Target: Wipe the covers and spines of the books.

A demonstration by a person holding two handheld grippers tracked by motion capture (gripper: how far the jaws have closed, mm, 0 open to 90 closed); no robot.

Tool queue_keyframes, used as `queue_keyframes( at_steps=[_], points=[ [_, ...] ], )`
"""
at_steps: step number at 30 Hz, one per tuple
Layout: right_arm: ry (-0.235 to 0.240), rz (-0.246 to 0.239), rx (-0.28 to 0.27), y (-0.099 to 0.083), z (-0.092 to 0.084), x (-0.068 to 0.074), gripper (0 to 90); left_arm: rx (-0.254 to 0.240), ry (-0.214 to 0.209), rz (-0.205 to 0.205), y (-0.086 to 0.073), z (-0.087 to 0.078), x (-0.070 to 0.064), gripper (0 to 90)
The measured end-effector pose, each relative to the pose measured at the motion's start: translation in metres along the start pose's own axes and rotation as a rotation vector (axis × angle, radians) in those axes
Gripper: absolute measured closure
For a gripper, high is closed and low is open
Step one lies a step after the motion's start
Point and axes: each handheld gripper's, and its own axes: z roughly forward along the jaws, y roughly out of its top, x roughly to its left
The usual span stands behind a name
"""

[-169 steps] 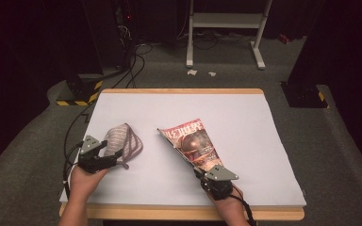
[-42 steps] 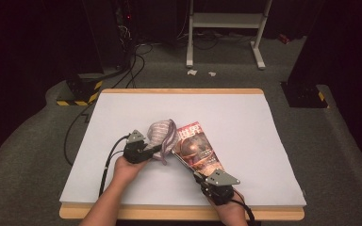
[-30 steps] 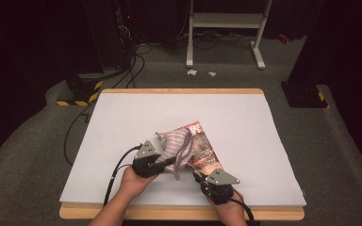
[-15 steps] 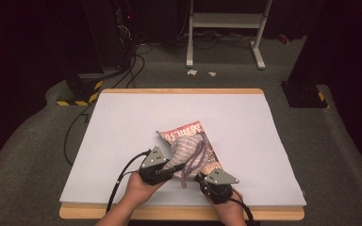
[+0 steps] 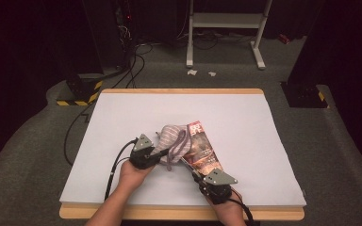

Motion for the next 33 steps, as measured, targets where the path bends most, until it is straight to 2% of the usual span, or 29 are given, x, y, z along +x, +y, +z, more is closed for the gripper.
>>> queue_keyframes(
  at_steps=[1, 2, 3, 4, 7, 8, 9, 13, 18, 20, 22, 23, 25, 26, 27, 28, 30, 31, 32, 33],
  points=[
    [0.000, -0.002, 0.002, 0.000, 0.000, 0.000, 84.4, 0.015, 0.039, -0.011, -0.002, 0.004, 0.012, 73.6],
    [0.000, -0.002, 0.002, 0.000, 0.000, 0.000, 84.4, 0.015, 0.039, -0.011, -0.002, 0.004, 0.012, 73.6],
    [-0.002, -0.005, 0.002, 0.000, 0.000, 0.001, 84.3, 0.025, 0.067, -0.031, -0.004, 0.008, 0.023, 73.5],
    [-0.003, -0.008, 0.003, 0.000, 0.001, 0.001, 84.3, 0.031, 0.081, -0.040, -0.005, 0.010, 0.028, 73.5],
    [-0.003, -0.011, 0.001, 0.000, 0.001, 0.002, 84.3, 0.042, 0.117, -0.061, -0.007, 0.013, 0.039, 73.5],
    [-0.004, -0.012, 0.001, 0.000, 0.001, 0.002, 84.3, 0.042, 0.117, -0.061, -0.007, 0.013, 0.039, 73.5],
    [-0.003, -0.011, -0.001, 0.000, 0.001, 0.002, 84.3, 0.048, 0.148, -0.068, -0.008, 0.016, 0.045, 73.5],
    [-0.003, -0.012, 0.000, 0.000, 0.001, 0.002, 84.3, 0.055, 0.141, -0.092, -0.010, 0.018, 0.051, 73.6],
    [-0.004, -0.010, -0.002, 0.000, 0.001, 0.002, 84.3, 0.052, 0.093, -0.068, -0.009, 0.012, 0.040, 74.0],
    [-0.005, -0.009, -0.003, 0.000, 0.000, 0.002, 84.3, 0.042, 0.056, -0.069, -0.008, 0.009, 0.035, 74.0],
    [-0.007, -0.006, -0.004, 0.000, 0.000, 0.002, 84.3, 0.037, 0.049, -0.061, -0.007, 0.008, 0.033, 74.1],
    [-0.006, -0.004, -0.005, 0.000, 0.000, 0.001, 84.3, 0.027, 0.024, -0.044, -0.006, 0.005, 0.024, 74.1],
    [-0.005, -0.001, -0.008, 0.000, 0.000, 0.001, 84.3, 0.019, 0.005, -0.024, -0.004, 0.002, 0.015, 74.1],
    [-0.005, 0.000, -0.009, 0.000, 0.000, 0.001, 84.3, 0.019, 0.005, -0.024, -0.004, 0.002, 0.015, 74.1],
    [-0.005, 0.000, -0.008, 0.000, 0.000, 0.001, 84.3, 0.012, -0.009, 0.006, -0.003, 0.000, 0.004, 74.1],
    [-0.004, 0.002, -0.008, -0.001, 0.000, 0.001, 84.3, 0.006, -0.019, 0.015, -0.002, -0.002, -0.001, 74.0],
    [-0.005, 0.006, -0.010, -0.001, 0.000, 0.000, 84.3, 0.003, -0.030, 0.024, -0.001, -0.003, -0.004, 74.0],
    [-0.005, 0.010, -0.013, -0.001, 0.000, 0.000, 84.3, -0.003, -0.045, 0.039, 0.001, -0.005, -0.011, 74.0],
    [-0.006, 0.011, -0.014, -0.001, 0.000, 0.000, 84.3, -0.009, -0.063, 0.070, 0.004, -0.008, -0.023, 74.0],
    [-0.006, 0.013, -0.014, -0.001, 0.000, -0.001, 84.3, -0.009, -0.063, 0.070, 0.004, -0.008, -0.023, 74.0]
  ],
)
